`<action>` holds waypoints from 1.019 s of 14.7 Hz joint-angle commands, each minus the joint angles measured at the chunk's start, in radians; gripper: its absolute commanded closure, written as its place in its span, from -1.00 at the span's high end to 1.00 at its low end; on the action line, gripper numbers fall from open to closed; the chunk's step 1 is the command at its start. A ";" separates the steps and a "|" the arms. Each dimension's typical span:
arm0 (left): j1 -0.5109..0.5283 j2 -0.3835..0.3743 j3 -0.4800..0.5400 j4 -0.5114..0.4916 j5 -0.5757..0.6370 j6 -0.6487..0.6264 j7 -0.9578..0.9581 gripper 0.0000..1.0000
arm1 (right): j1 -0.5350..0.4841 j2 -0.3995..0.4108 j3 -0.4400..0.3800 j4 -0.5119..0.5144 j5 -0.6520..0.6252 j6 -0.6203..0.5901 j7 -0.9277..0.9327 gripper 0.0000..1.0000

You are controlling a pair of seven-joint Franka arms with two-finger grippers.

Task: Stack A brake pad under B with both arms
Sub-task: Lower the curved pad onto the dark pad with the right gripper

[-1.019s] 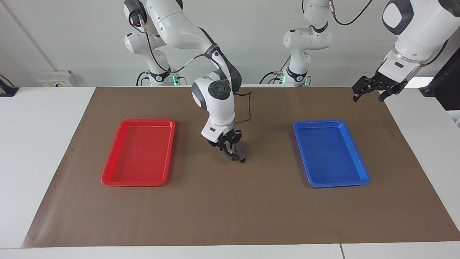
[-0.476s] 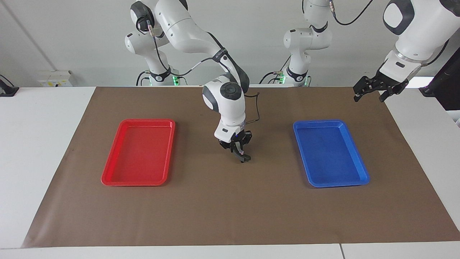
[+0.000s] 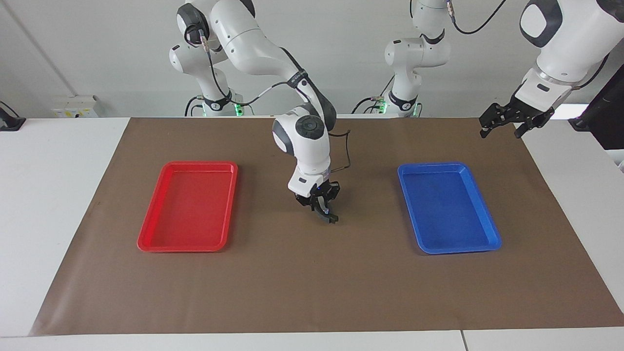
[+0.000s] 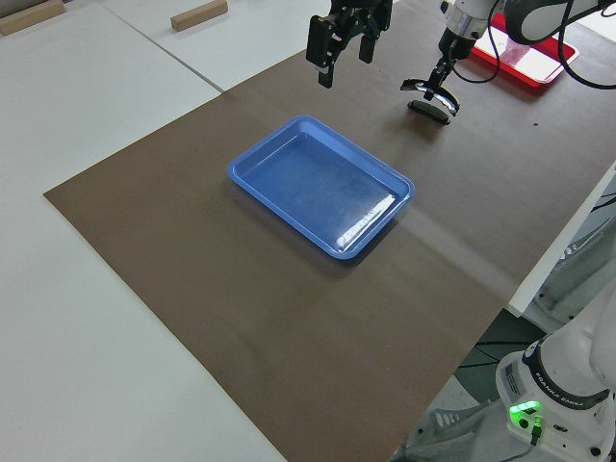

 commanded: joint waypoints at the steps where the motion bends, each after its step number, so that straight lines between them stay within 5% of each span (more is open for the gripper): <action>1: 0.009 -0.030 -0.004 -0.034 -0.005 0.014 0.002 0.99 | -0.006 0.003 0.005 -0.002 0.001 0.011 0.010 -1.00; 15: 0.009 -0.030 -0.004 -0.034 -0.003 0.014 0.002 0.99 | 0.003 0.012 0.005 -0.033 0.001 0.058 0.023 -1.00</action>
